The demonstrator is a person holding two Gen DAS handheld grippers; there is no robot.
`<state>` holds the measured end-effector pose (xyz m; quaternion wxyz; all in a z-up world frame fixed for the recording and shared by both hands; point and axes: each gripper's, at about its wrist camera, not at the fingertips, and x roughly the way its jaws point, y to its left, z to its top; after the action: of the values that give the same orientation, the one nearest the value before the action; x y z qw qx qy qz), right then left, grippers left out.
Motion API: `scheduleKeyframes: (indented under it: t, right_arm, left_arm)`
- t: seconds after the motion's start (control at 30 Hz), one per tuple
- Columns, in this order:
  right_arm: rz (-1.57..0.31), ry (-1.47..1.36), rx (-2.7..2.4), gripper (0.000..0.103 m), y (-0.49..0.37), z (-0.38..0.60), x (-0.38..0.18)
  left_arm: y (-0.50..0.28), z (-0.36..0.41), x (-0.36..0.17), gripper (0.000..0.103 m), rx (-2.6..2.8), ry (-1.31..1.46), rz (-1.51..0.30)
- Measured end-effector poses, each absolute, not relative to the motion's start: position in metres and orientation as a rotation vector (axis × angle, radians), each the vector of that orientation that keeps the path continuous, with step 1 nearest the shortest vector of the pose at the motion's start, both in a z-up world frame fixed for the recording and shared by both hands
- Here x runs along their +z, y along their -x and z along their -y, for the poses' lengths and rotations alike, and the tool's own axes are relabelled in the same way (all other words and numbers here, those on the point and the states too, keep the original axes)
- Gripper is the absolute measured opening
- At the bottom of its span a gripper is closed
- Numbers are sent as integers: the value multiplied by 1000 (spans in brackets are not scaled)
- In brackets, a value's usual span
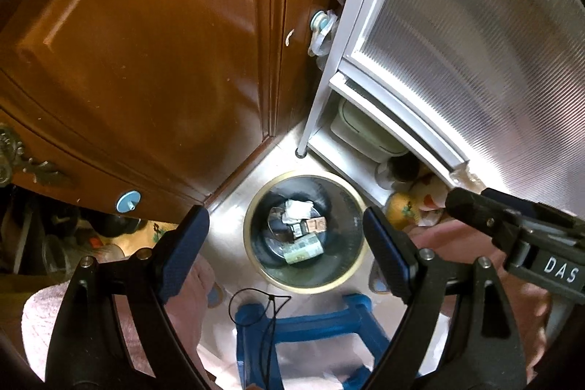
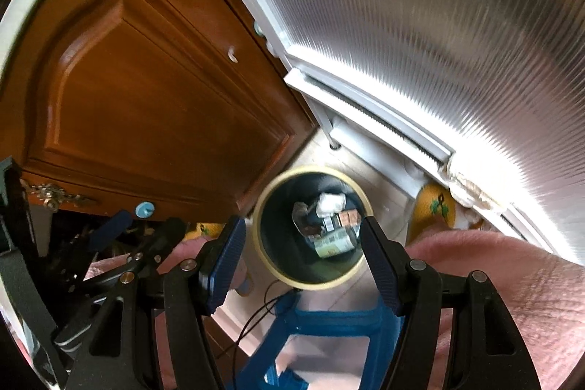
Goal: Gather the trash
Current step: 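Raise both tools back up toward the table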
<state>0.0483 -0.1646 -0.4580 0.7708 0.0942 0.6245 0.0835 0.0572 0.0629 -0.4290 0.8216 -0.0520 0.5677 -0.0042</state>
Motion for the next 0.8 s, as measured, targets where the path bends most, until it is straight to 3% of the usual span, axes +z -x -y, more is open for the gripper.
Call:
scheduleKeyframes:
  t: [0.47,0.8]
  right_arm:
    - [-1180,-194,297,66,-24,161,-363]
    - [-918,-89,353,69,-20,167,-219]
  left_arm:
    - [-48,-58,-306,84,-68,122,-1051]
    - [-57,-41,-199,84,-105,60,-939]
